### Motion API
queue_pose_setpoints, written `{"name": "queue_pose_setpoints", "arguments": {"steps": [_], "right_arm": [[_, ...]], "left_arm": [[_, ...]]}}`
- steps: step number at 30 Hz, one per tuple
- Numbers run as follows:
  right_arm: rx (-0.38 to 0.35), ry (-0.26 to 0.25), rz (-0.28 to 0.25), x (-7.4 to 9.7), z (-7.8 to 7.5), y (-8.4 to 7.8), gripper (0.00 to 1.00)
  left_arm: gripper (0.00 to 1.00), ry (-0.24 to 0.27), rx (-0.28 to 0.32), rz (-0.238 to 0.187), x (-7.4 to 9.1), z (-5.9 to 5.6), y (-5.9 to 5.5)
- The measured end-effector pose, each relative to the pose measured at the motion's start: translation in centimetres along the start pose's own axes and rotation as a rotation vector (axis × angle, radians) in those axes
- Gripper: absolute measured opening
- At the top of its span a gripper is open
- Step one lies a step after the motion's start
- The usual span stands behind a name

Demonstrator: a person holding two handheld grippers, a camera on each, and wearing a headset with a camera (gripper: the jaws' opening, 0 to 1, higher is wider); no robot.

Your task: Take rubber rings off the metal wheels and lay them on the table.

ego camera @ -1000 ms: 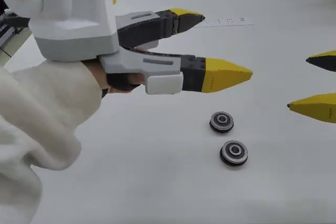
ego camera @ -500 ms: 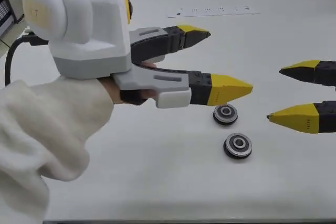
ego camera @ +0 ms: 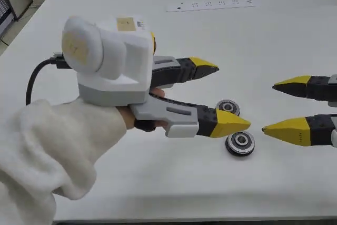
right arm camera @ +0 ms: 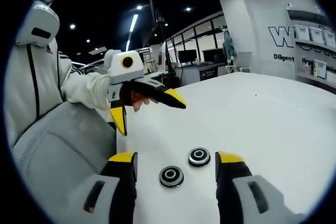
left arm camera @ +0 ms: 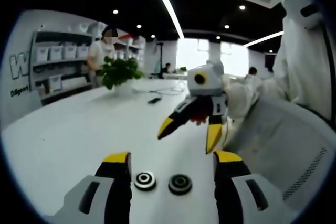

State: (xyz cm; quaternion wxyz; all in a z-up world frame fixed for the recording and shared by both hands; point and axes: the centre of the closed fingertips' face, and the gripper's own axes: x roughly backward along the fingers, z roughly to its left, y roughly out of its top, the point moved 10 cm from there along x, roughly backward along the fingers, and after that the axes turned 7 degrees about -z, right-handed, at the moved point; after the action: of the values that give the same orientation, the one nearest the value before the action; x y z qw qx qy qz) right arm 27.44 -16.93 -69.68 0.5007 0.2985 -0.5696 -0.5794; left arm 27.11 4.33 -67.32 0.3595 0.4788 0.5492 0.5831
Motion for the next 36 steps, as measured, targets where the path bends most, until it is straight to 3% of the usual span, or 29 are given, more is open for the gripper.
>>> {"name": "queue_pose_setpoints", "arguments": {"steps": [5, 12, 17, 25, 33, 36], "right_arm": [[-0.002, 0.016, 0.019, -0.5, 0.4, -0.6, 0.53], [0.033, 0.019, 0.083, -1.2, 1.0, -1.8, 0.48], [0.032, 0.007, 0.090, -1.3, 0.9, -2.5, 0.40], [0.051, 0.033, 0.136, -1.8, 1.4, -3.7, 0.34], [0.064, 0.011, 0.148, -1.8, 1.1, -4.2, 0.27], [0.067, 0.014, 0.155, -1.9, 1.1, -4.4, 0.25]], "left_arm": [[0.61, -0.011, 0.039, -0.012, -0.5, -0.2, -0.5], [0.54, -0.027, 0.011, 0.062, -1.2, -0.6, -2.2], [0.49, -0.060, -0.005, 0.115, -1.8, -0.9, -3.2], [0.43, -0.062, -0.014, 0.137, -2.4, -0.8, -4.0], [0.34, -0.058, -0.035, 0.191, -3.2, -0.9, -5.2], [0.32, -0.071, -0.016, 0.192, -3.4, -1.0, -5.5]]}}
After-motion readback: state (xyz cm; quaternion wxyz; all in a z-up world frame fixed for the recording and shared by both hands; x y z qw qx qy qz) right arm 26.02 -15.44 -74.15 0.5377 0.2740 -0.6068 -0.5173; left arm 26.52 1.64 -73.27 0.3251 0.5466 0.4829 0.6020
